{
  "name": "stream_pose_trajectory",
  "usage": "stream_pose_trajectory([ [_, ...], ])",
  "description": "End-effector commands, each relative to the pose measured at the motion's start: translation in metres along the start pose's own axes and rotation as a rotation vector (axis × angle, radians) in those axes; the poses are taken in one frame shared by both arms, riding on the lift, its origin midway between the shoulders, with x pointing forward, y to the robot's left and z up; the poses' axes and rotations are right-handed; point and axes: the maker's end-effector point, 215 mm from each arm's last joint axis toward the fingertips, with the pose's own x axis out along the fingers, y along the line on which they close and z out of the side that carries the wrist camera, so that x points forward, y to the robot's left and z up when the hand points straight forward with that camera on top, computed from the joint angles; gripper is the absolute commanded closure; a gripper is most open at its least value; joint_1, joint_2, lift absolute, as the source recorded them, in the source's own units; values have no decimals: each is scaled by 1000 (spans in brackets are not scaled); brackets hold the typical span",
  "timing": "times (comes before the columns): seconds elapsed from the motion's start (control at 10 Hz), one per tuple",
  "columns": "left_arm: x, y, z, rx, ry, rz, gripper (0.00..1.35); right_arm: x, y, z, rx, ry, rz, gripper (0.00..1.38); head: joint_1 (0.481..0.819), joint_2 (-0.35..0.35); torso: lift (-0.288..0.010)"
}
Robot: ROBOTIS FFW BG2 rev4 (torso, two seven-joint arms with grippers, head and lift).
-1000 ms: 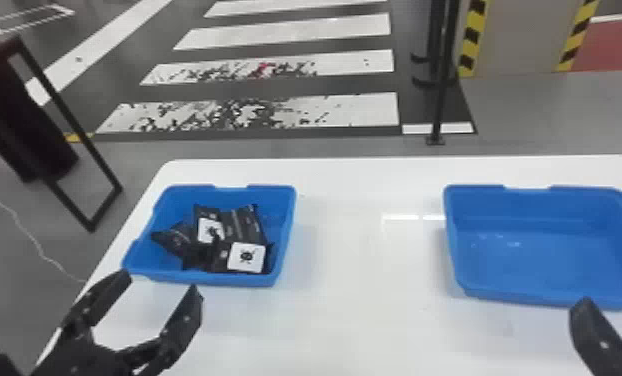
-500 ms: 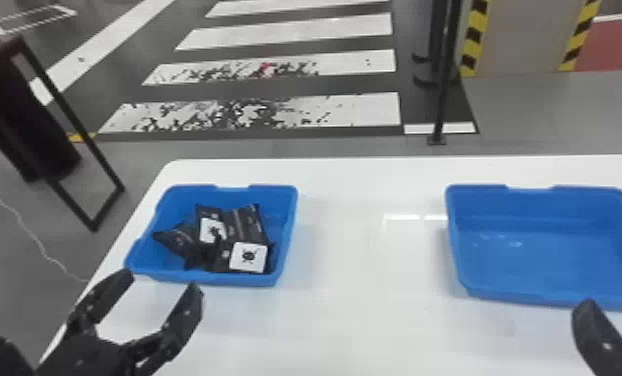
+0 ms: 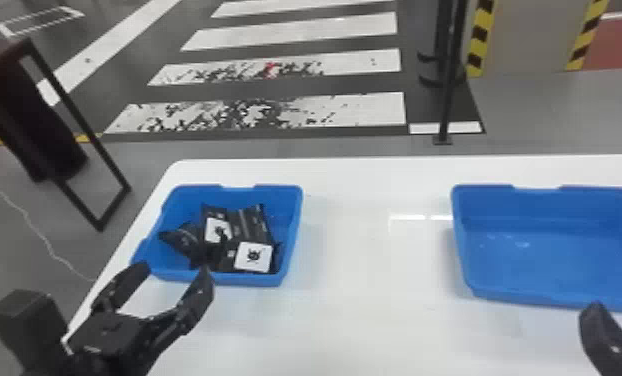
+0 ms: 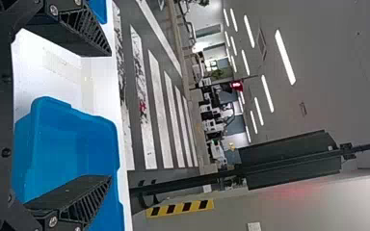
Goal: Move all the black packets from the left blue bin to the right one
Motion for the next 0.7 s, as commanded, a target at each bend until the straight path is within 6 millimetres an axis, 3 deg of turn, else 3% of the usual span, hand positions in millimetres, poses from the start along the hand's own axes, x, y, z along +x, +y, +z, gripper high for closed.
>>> stream_pose_trajectory([
  [0.0, 11, 6, -15, -23, 36, 13, 144, 0, 0, 0, 1, 0, 0, 113, 695, 213, -140],
  [0.3, 34, 19, -40, -88, 106, 43, 148, -1, 0, -3, 9, 8, 0, 113, 695, 227, -140],
  [0.6, 64, 18, -41, -146, 174, 36, 150, -1, -1, -5, 12, 12, -1, 113, 695, 231, -140],
])
